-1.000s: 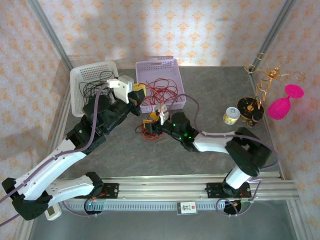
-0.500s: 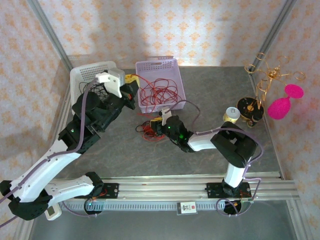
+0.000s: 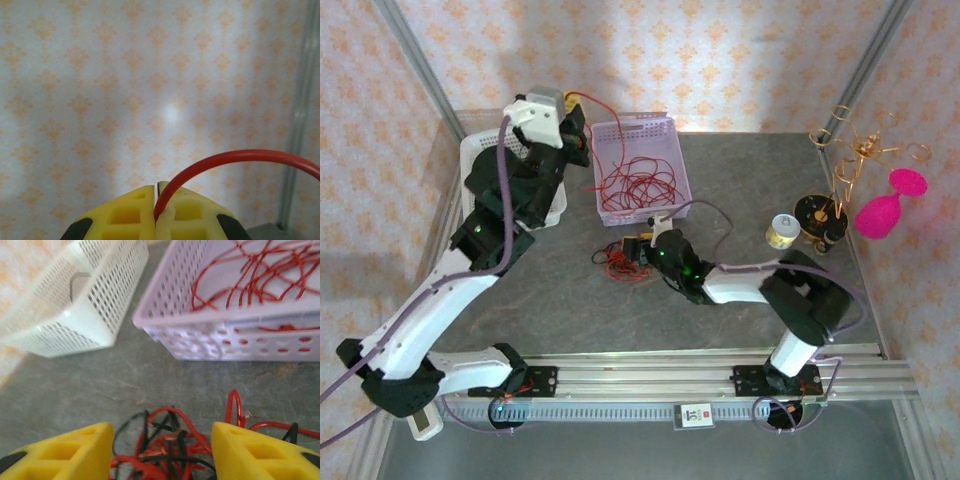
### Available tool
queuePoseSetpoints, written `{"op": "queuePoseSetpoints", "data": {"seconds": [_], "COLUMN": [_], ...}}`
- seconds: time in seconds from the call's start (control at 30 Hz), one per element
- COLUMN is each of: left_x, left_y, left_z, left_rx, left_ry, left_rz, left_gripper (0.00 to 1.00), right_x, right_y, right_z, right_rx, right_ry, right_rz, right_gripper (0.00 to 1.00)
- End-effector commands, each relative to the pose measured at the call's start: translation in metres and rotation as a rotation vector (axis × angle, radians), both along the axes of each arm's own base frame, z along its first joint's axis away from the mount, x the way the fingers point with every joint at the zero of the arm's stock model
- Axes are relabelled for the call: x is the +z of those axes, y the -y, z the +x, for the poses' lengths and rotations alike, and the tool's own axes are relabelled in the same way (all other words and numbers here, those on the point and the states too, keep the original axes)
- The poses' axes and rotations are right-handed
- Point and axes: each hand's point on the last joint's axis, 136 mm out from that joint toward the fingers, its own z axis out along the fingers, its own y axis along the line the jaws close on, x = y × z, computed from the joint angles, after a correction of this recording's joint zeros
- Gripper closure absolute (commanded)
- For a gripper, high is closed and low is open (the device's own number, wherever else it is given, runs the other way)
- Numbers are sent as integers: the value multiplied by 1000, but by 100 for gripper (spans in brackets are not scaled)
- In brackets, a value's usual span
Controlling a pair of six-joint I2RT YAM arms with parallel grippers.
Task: Untangle the cables
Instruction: Place the cable into the container.
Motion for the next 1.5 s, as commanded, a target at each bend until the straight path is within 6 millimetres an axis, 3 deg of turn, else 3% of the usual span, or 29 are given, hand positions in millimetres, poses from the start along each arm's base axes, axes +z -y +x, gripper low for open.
{"op": "queuePoseSetpoints", "data": {"seconds": [0.0,0.13,0.33,0.57,0.8,0.93,1.07,1.17,1.3,1.47], "left_x": [-4,-22,-63,-133,-226,-284,-341,-374,-395,-396], "left_y": [-7,-6,6,26,41,52,54,53,52,52], "left_z": [34,81,153,225,276,290,296,293,283,267], "left_rx": [68,74,81,115,146,128,138,143,124,83], "left_ry": [8,-23,-86,-215,-344,-445,-559,-641,-693,-740], "left_rz": [22,6,-1,14,0,4,30,48,57,104], "left_gripper": [100,100,100,100,100,100,100,80,59,51], "right_x": [41,55,53,53,52,42,9,-13,-39,-51], "right_y": [17,34,71,105,108,121,143,155,167,163], "right_z": [-5,-16,-34,-51,-50,-42,-37,-36,-28,-16], "right_rx": [-59,-73,-127,-177,-174,-255,-328,-345,-344,-305], "right_ry": [18,20,-2,-14,-40,-113,-244,-303,-378,-413], "right_rz": [72,51,-26,-45,-20,-85,-210,-246,-213,-162], "right_gripper": [42,40,39,35,34,35,37,39,40,43]}}
